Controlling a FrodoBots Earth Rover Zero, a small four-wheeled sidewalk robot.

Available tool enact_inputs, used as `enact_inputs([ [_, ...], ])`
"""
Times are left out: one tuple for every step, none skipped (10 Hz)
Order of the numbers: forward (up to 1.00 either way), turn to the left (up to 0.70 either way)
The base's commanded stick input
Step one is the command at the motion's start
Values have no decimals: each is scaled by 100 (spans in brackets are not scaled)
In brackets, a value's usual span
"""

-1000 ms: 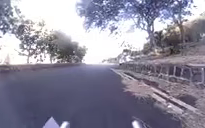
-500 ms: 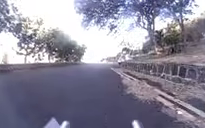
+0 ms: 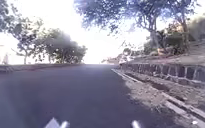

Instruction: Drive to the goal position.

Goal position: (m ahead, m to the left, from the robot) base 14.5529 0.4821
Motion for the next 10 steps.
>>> enact_inputs([
  [50,0],
  [50,0],
  [50,0],
  [50,0],
  [50,0],
  [50,0],
  [50,0],
  [50,0],
  [50,0],
  [50,0],
])
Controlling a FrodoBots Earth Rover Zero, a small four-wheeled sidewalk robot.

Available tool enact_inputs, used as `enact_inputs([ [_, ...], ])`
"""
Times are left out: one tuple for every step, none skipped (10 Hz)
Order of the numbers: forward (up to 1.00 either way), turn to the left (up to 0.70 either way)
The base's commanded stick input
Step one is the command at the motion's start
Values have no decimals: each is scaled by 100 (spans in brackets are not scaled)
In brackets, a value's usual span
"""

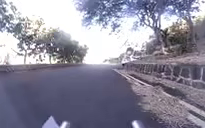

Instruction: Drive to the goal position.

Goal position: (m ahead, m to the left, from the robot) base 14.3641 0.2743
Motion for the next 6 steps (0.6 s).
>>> enact_inputs([
  [50,0],
  [50,0],
  [50,0],
  [50,0],
  [50,0],
  [50,0],
])
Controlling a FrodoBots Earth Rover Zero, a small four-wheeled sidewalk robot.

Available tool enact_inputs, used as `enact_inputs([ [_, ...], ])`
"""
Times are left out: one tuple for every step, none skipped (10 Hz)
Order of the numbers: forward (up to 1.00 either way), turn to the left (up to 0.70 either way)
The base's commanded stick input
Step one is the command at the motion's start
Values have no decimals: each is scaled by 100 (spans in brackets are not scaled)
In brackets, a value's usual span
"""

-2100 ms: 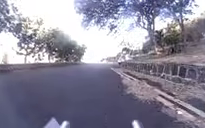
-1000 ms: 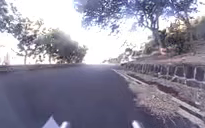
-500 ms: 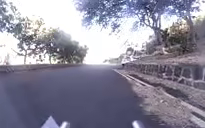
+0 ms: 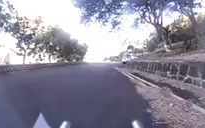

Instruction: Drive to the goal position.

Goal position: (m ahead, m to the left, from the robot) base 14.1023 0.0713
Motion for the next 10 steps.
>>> enact_inputs([
  [50,0],
  [50,0],
  [50,0],
  [50,0],
  [50,0],
  [50,0],
  [50,0],
  [50,0],
  [50,0],
  [50,0],
])
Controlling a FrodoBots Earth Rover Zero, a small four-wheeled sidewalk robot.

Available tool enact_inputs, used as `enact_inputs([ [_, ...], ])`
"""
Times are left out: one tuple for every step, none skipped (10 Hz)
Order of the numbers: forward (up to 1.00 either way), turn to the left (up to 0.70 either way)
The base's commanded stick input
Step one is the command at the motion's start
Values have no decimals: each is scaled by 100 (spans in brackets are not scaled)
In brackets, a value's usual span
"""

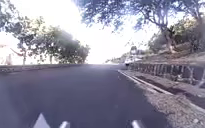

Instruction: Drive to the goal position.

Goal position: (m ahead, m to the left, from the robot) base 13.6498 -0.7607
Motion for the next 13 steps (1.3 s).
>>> enact_inputs([
  [50,0],
  [50,0],
  [50,0],
  [50,0],
  [50,0],
  [50,0],
  [50,0],
  [50,0],
  [50,0],
  [50,0],
  [50,0],
  [50,0],
  [50,0],
])
